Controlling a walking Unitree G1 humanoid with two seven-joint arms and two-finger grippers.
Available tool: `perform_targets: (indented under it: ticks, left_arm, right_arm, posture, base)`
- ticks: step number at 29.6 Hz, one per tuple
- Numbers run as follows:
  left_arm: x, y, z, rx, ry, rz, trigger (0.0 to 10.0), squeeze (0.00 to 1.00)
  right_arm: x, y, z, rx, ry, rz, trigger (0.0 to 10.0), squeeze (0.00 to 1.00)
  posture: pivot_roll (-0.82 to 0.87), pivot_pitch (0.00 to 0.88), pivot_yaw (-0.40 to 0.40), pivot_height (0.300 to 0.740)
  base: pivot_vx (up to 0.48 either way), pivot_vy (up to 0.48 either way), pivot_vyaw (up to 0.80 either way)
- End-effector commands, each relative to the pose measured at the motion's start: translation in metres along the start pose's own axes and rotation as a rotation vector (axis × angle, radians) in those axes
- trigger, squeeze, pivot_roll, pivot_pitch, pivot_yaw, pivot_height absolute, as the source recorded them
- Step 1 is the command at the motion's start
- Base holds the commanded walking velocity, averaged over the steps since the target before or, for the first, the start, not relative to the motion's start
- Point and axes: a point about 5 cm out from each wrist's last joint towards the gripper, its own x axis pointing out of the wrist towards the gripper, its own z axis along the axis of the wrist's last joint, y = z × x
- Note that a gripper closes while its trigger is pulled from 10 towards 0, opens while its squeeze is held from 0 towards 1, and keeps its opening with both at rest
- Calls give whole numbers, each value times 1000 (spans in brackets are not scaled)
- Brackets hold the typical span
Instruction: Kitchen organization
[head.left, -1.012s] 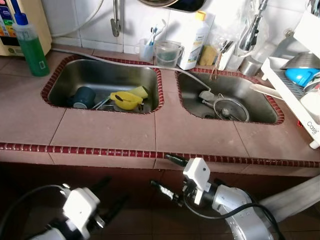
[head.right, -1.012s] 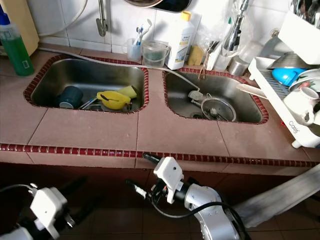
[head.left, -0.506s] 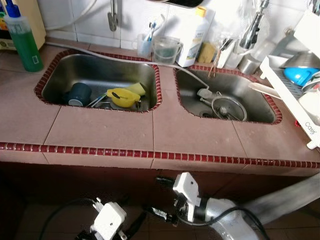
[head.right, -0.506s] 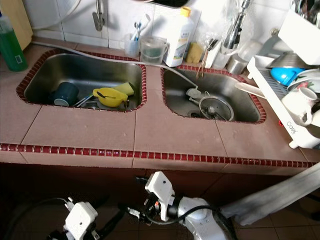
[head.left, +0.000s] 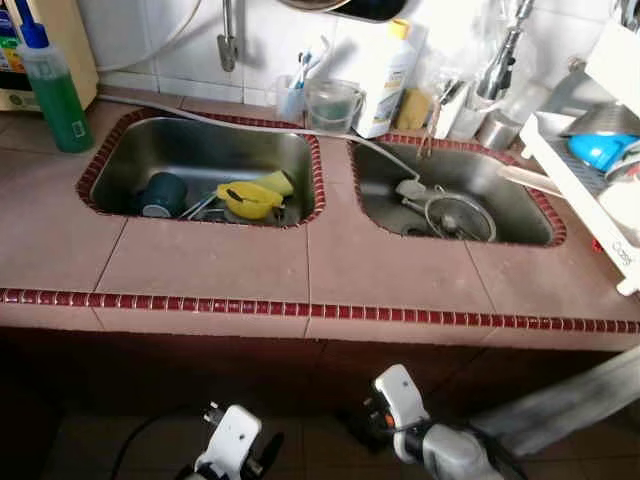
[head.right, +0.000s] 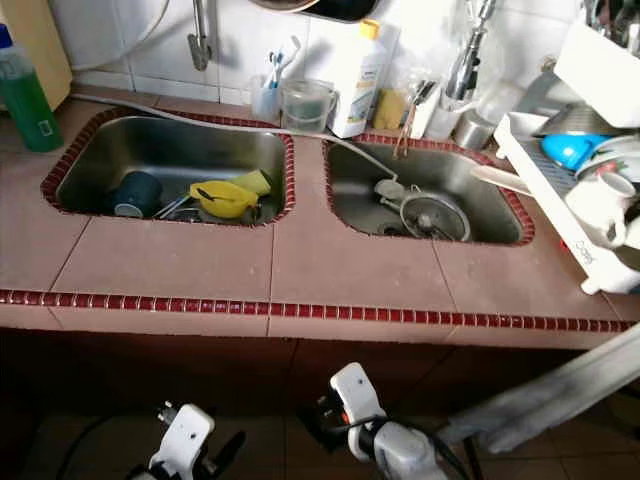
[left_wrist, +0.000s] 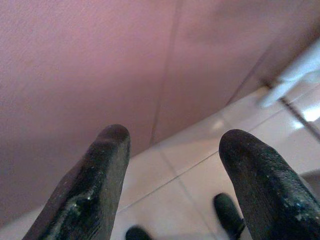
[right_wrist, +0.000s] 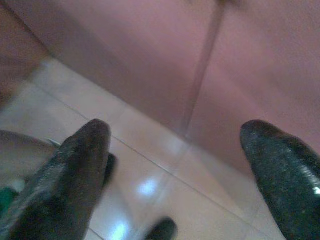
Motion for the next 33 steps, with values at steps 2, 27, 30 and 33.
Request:
perform_targets:
  ticks: [2, 27, 30, 33]
  left_arm:
    - [4, -1, -11, -7, 69, 41, 10000, 0]
    - [8, 19, -33, -73, 337, 194, 10000, 0]
    - [8, 19, -33, -73, 337, 194, 10000, 0]
    - [8, 19, -33, -73, 337, 194, 10000, 0]
  right_arm:
    - [-2, -6, -8, -4, 39, -72, 10000, 0]
    - [-14, -13, -46, 112, 236, -345, 10000, 0]
    - [-14, -13, -46, 112, 236, -345, 10000, 0]
    - [-14, -13, -46, 112, 236, -345, 10000, 0]
  posture:
    - [-4, 0, -100, 740]
    - [-51, 0, -47, 740]
    - [-51, 0, -47, 740]
    - [-51, 0, -47, 740]
  base:
    - [0, 0, 0]
    - [0, 0, 0]
    - [0, 0, 0]
    - [0, 0, 0]
